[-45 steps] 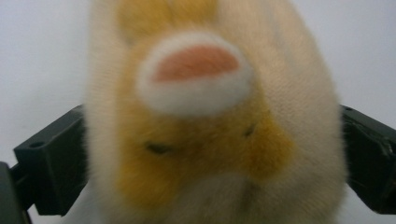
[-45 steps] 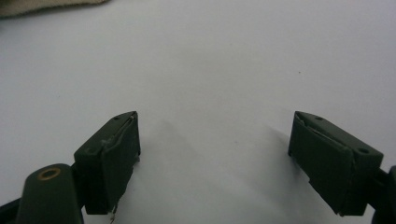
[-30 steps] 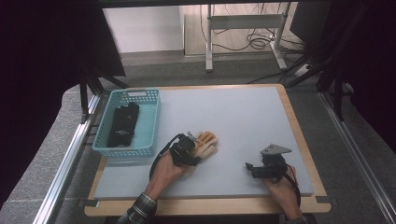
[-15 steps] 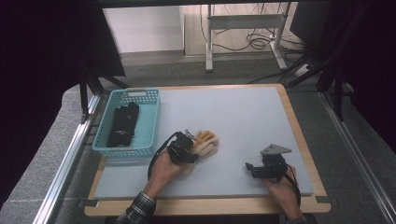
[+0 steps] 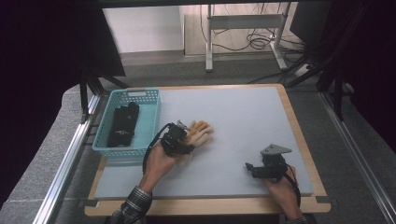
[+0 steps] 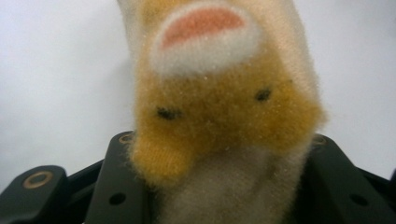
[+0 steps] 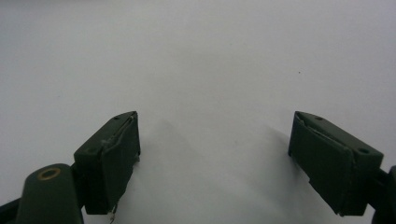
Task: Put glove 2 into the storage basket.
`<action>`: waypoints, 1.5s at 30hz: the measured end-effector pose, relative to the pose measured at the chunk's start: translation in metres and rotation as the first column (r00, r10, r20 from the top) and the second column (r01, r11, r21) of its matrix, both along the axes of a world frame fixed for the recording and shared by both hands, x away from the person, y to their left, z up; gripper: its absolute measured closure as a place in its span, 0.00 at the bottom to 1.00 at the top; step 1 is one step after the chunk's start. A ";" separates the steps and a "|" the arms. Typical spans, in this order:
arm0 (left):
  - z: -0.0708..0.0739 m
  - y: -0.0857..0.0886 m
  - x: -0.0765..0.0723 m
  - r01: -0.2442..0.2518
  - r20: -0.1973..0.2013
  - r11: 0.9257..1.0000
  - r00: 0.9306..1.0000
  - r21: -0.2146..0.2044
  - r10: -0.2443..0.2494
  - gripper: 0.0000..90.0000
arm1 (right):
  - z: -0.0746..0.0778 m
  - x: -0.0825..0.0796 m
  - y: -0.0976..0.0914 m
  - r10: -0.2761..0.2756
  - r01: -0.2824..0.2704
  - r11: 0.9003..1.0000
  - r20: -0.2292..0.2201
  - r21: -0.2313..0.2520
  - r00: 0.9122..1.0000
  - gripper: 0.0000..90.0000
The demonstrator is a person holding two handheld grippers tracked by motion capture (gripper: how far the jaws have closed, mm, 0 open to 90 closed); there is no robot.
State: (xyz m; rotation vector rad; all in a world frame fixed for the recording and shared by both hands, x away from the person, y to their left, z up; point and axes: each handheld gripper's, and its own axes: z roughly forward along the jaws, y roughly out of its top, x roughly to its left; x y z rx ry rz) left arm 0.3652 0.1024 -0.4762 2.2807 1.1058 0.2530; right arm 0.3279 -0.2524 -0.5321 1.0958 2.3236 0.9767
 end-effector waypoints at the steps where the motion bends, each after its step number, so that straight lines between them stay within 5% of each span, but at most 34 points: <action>1: 0.002 0.001 0.001 -0.009 0.004 1.000 1.000 -0.004 0.009 0.61 | 0.000 0.000 0.000 0.000 0.000 1.000 0.000 0.000 1.000 0.18; 16: 0.038 0.039 0.016 -0.116 0.044 0.993 0.992 0.010 0.115 0.61 | 0.000 0.000 0.000 0.000 0.000 1.000 0.000 0.000 1.000 0.18; 25: 0.056 0.073 0.024 -0.210 0.076 0.977 0.975 0.020 0.208 0.60 | 0.000 0.000 0.000 0.000 0.000 1.000 0.000 0.001 1.000 0.18; 35: 0.063 0.125 0.029 -0.340 0.087 0.940 0.938 0.032 0.336 0.60 | 0.000 0.000 0.000 0.000 0.000 1.000 0.001 0.001 1.000 0.18; 45: 0.045 0.162 0.042 -0.464 0.059 0.884 0.886 0.061 0.461 0.60 | 0.000 0.000 0.000 0.000 0.000 1.000 0.000 0.001 1.000 0.18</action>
